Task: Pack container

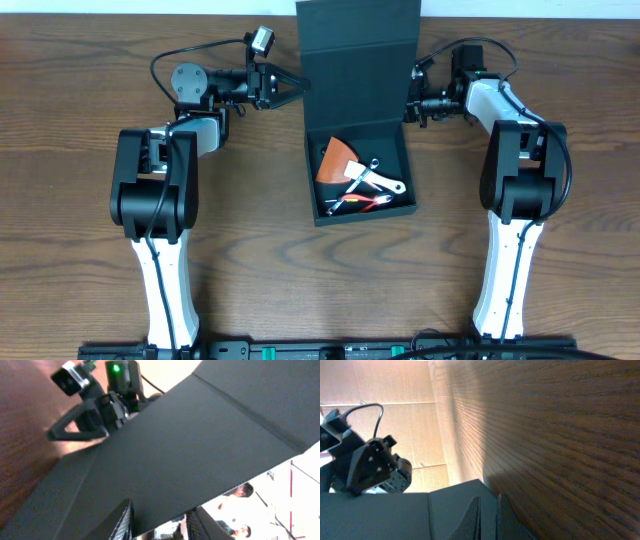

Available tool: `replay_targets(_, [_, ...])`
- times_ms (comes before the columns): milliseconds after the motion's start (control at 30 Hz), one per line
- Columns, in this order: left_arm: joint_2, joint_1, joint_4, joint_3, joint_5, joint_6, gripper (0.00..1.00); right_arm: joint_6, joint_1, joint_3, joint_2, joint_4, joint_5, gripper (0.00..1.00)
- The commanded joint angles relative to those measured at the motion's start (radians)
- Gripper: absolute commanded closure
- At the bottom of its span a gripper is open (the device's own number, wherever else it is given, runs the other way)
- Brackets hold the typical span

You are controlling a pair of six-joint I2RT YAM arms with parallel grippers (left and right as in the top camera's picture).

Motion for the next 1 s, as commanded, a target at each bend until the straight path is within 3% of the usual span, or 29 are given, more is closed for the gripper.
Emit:
replay_targets(0, [-0.002,-0.006,0.028,0.016,0.013,-0.130,0.67,-0.019,0.005,0.006,-0.024,-0.001,-0.015,0.99])
replay_targets(100, [-0.012,-0.011,0.028,0.016,0.013,-0.131,0.67,-0.019,0.005,0.006,-0.024,-0.004,-0.015,0.98])
replay_targets(200, [-0.026,-0.019,0.027,0.016,0.013,-0.132,0.55,-0.019,0.005,0.006,-0.024,-0.007,-0.016,0.99])
replay_targets(733, [-0.164,-0.070,0.027,0.016,0.013,-0.183,0.55,-0.019,0.005,0.006,-0.024,-0.016,-0.016,0.99])
replay_targets(967, [-0.182,-0.069,0.027,0.015,0.013,-0.181,0.47,-0.019,0.005,0.006,-0.024,-0.023,-0.015,0.98])
